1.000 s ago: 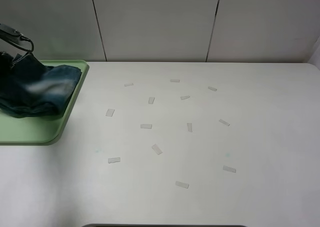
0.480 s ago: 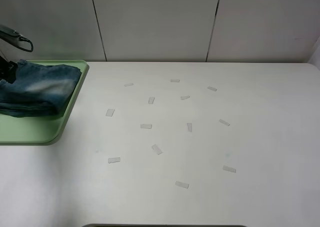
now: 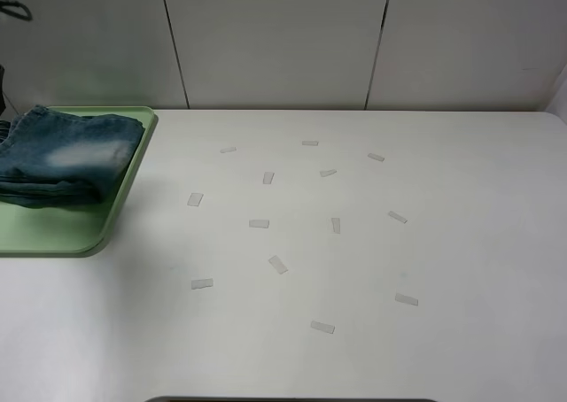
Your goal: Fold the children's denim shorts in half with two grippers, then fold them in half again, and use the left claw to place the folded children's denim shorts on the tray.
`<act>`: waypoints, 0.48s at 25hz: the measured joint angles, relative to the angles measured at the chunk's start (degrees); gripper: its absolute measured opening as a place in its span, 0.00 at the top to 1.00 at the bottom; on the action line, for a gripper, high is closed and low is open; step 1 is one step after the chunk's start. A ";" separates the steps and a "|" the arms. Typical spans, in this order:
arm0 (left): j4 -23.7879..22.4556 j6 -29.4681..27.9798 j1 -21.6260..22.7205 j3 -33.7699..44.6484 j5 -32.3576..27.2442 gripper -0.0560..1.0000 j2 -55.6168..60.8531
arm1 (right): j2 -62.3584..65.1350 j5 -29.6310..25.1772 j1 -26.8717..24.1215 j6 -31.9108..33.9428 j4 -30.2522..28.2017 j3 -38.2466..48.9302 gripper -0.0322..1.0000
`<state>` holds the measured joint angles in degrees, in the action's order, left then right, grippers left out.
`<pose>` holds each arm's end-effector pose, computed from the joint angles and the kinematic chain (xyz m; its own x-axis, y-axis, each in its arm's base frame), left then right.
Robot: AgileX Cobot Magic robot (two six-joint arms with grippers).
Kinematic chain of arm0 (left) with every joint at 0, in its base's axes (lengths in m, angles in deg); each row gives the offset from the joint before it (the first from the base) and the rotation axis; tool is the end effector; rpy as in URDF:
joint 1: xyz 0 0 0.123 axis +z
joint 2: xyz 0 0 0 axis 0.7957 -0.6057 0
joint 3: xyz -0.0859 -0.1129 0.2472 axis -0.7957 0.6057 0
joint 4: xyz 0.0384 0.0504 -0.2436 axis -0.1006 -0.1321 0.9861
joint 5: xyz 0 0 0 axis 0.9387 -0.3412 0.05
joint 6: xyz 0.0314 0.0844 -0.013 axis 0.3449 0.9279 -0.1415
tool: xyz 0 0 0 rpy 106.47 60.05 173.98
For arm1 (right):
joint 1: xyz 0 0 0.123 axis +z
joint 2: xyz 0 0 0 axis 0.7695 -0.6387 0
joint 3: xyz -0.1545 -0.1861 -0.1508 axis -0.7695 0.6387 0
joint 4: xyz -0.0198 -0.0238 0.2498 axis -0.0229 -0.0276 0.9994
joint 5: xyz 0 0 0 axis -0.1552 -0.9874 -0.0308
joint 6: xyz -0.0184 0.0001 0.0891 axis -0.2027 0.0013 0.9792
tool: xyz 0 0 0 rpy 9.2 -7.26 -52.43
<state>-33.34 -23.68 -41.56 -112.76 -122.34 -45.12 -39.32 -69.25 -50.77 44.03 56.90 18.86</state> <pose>0.3565 0.0895 0.2857 -0.9073 0.1379 -0.3972 0.0014 0.9457 0.3251 -0.0043 -0.0031 0.2794 -0.4199 0.0047 -0.9075 0.0405 0.9991 -0.0136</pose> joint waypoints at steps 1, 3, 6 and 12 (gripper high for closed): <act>1.25 -0.04 -0.25 0.00 -1.84 0.01 1.27 | 0.00 0.00 0.00 0.00 0.00 0.00 0.29; 2.54 -0.04 -0.50 0.00 -3.39 0.01 2.83 | 0.00 0.00 0.00 0.00 0.00 0.00 0.29; 7.89 -0.11 -1.33 0.00 -7.06 0.01 8.67 | 0.00 0.00 0.00 0.00 0.00 0.00 0.29; 12.18 0.01 -1.65 0.00 -11.33 0.01 15.72 | 0.00 0.00 0.00 0.00 0.00 0.00 0.29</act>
<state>-21.16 -23.67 -43.20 -112.76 -133.68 -29.40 -39.32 -69.25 -50.77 44.03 56.90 18.86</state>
